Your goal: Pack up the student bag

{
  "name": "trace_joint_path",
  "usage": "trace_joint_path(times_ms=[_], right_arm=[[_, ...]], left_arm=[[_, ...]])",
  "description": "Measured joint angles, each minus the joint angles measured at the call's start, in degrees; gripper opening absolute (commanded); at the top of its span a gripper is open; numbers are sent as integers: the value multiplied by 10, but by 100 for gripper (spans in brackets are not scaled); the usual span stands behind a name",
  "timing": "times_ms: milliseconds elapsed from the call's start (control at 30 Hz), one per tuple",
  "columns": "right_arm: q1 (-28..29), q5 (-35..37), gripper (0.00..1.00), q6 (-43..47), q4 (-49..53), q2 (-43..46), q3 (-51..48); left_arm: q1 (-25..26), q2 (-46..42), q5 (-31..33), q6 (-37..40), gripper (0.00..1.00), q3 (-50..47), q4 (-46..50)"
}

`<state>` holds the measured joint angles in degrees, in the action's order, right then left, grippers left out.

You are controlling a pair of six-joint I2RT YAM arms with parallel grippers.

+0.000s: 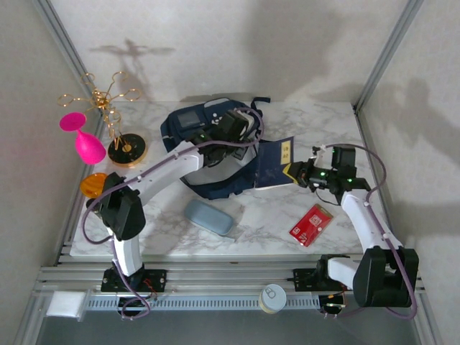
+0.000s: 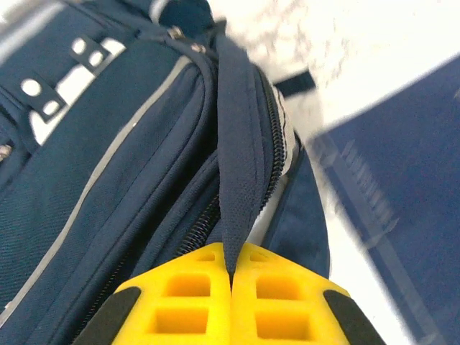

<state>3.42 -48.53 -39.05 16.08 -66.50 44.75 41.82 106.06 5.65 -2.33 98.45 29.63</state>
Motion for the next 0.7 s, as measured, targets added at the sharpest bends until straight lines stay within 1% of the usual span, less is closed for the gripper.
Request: trace_joint_path(times_ms=[100, 200, 333, 367, 467, 533, 600, 700], right_arm=[[61, 9, 0, -33, -54, -23, 0], [110, 20, 1, -68, -120, -84, 6], [161, 51, 1, -101, -196, -208, 55], [172, 57, 3, -107, -213, -243, 74], [200, 86, 4, -111, -241, -333, 136], [211, 100, 13, -108, -245, -386, 182], [218, 118, 30, -100, -242, -433, 227], [218, 149, 39, -76, -218, -476, 286]], left_arm=[[-5, -11, 4, -9, 0, 16, 0], [-6, -20, 7, -13, 0, 17, 0], [-5, -23, 16, -24, 0, 24, 0], [-5, -23, 19, -28, 0, 27, 0], [-5, -23, 23, -40, 0, 32, -3], [-5, -25, 23, -48, 0, 32, -6], [-5, -26, 23, -55, 0, 32, -7], [-8, -26, 28, -70, 0, 32, -13]])
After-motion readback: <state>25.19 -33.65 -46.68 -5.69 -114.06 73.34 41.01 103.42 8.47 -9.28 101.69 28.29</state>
